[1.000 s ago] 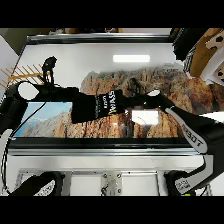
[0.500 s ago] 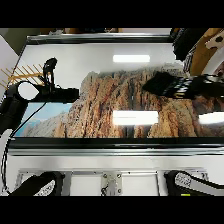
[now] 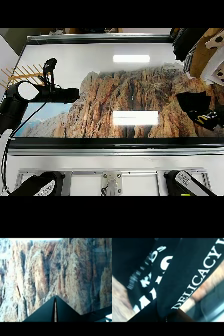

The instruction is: Fold the clothes and pants, and hang the long-sleeved shirts on hangers.

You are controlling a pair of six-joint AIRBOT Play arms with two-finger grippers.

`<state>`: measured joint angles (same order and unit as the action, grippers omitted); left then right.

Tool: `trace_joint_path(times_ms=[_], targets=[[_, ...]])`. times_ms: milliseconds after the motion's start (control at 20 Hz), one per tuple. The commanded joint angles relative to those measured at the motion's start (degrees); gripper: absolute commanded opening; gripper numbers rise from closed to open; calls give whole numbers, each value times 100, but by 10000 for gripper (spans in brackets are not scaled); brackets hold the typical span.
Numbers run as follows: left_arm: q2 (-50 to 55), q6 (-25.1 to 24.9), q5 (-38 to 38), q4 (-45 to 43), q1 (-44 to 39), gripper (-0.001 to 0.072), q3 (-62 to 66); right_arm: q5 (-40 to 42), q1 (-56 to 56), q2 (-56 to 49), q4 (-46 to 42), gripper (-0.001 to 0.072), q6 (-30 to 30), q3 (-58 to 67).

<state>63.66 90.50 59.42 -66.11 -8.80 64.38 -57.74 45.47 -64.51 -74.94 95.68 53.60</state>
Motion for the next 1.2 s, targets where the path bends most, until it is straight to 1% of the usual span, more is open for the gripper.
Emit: trace_joint_path(times_ms=[0,150,200,250,300,350,450,550,650,750,850,900,950,1000,1100,1150], targets=[[-2,-2,22,15,-2,8,0,-107,44,485,-256,18,295,-798],[-2,-4,63,13,-2,8,0,-297,57,686,-382,39,293,-951],[-2,-4,68,13,-2,8,0,-393,57,732,-422,146,293,-951],[-2,-4,70,13,-2,7,0,-498,57,763,-461,313,291,-951],[-2,-4,74,13,-2,8,0,-654,59,776,-514,457,289,-949],[-2,-4,92,13,-2,8,0,-822,63,785,-619,552,278,-933],[-2,-7,164,13,-2,8,0,-1134,70,831,-1016,559,170,-723],[-2,-7,212,15,-2,8,0,-1145,52,1117,-1032,558,-348,-391],[-2,-7,212,15,-2,8,0,-846,-107,1663,-424,558,-658,-199],[-2,-4,216,17,-2,8,0,-619,-470,2256,750,558,-1051,-219],[-2,-4,190,15,-4,8,0,-610,-1145,2621,1943,558,-1569,-297],[-2,-7,186,13,-2,8,0,-610,-1569,2712,2354,559,-1781,-372],[-2,-7,184,13,-2,8,0,-610,-2083,2747,2581,558,-1926,-459],[-2,-7,190,11,-2,8,0,-608,-2623,2736,2588,557,-1943,-544],[-2,-7,208,7,-2,8,0,-549,-3499,2675,2433,554,-1941,-723],[-2,-4,212,11,-2,8,0,-549,-3840,2616,2350,532,-1941,-782]])
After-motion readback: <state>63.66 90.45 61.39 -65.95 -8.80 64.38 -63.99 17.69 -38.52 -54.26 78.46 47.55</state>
